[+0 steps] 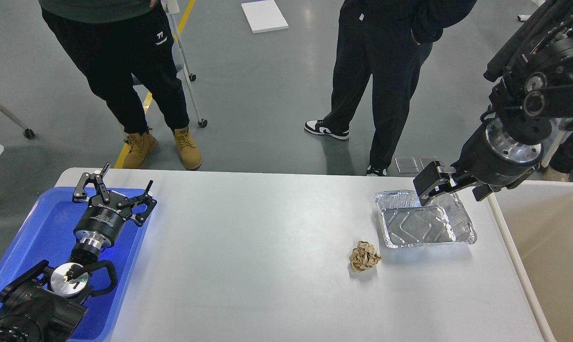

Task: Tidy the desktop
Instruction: 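Bring the right gripper back down to the aluminium foil tray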

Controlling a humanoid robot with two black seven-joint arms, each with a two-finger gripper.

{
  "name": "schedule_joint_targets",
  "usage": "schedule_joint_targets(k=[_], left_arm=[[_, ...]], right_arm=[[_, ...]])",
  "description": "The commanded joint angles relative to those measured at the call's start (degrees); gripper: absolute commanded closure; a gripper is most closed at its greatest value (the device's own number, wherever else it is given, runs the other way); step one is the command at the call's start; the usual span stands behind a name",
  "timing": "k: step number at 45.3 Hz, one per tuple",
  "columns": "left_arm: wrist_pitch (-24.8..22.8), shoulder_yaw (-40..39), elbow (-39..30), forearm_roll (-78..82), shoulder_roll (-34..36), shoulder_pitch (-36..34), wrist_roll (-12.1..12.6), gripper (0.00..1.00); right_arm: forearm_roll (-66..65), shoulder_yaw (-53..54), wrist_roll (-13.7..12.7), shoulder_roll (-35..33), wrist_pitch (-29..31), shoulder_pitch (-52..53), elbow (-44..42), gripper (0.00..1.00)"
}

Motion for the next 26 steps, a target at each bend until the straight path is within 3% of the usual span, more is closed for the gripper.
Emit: schedule_joint_targets(k=[1, 26], left_arm=[[0.00, 0.00, 0.00, -0.01, 0.00, -0.08, 0.06, 0.00], [0.00, 0.00, 0.00, 0.08, 0.00, 0.01, 0.06, 0.00]], right_arm=[[0.36, -0.30, 0.25, 0.54, 0.33, -1.33, 0.06, 0.00], [-5.18, -2.32, -0.10, -0.87, 5.08, -1.59, -1.00, 0.00]])
